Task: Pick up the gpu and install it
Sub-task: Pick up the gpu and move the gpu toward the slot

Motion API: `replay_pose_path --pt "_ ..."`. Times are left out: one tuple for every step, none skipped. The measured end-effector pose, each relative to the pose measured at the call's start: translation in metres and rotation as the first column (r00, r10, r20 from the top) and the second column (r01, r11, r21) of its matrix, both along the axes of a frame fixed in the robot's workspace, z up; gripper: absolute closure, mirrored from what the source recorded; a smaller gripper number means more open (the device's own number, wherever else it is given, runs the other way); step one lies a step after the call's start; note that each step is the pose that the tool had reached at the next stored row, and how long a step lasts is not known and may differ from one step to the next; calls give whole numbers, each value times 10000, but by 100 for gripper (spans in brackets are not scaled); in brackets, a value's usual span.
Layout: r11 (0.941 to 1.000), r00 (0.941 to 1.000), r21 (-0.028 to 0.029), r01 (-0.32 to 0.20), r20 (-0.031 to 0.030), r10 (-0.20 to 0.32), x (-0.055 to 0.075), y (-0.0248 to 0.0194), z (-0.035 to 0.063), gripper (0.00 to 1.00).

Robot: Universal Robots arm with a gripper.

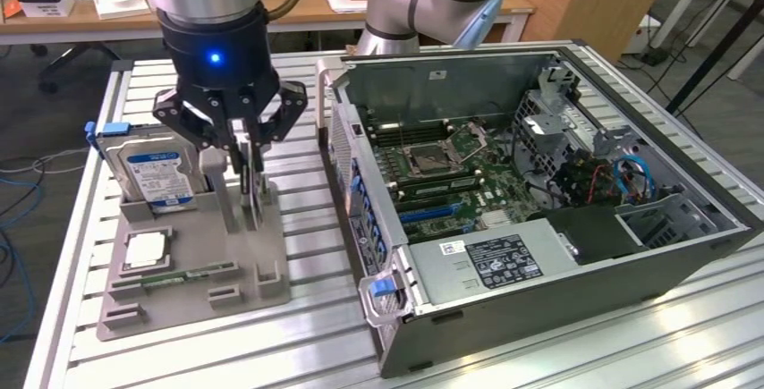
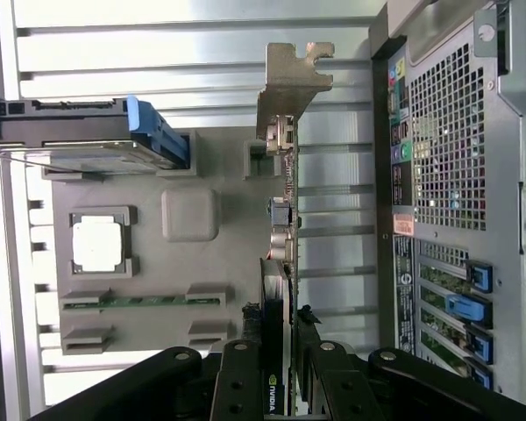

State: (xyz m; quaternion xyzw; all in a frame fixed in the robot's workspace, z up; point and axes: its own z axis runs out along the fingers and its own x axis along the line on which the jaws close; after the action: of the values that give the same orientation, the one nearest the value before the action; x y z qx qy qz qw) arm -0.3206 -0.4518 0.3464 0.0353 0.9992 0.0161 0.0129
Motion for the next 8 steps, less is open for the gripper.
replay_pose_path --pt "10000 10000 -1 0 0 0 0 0 8 74" --pt "10000 10000 -3 0 0 0 0 0 16 74" --pt "10000 10000 -4 0 0 0 0 0 24 74" --pt "10000 10000 -5 0 0 0 0 0 32 74" --pt "10000 10000 -5 0 0 0 0 0 41 74" --pt "10000 10000 -6 0 1 0 0 0 49 74" --pt "10000 10000 -7 0 -1 0 0 0 58 74" --pt "10000 10000 -7 0 0 0 0 0 66 74"
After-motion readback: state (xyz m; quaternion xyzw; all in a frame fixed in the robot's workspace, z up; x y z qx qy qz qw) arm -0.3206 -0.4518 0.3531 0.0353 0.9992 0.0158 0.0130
